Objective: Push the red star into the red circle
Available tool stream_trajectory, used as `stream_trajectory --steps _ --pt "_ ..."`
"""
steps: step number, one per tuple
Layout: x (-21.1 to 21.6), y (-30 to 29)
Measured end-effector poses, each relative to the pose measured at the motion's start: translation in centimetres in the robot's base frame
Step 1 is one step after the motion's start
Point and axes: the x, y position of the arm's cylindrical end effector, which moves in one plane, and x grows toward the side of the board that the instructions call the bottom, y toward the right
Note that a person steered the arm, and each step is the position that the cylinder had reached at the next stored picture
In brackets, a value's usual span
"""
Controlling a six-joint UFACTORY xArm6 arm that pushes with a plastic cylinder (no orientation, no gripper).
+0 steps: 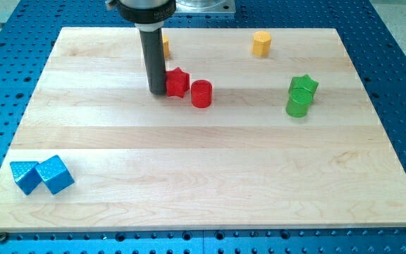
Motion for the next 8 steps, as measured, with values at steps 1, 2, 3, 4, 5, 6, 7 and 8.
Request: stream_trajectory --steps 1,2,3,4,5,6,7,8 --pt "-2.1 0.0" --pt "-3.7 2.0" --pt "-3.2 3.7" --pt "-2.5 3.2" --pt "-6.5 -1.1" --pt "-7.9 -1.2" --pt "-8.0 -1.0" --pt "-7.6 5.6"
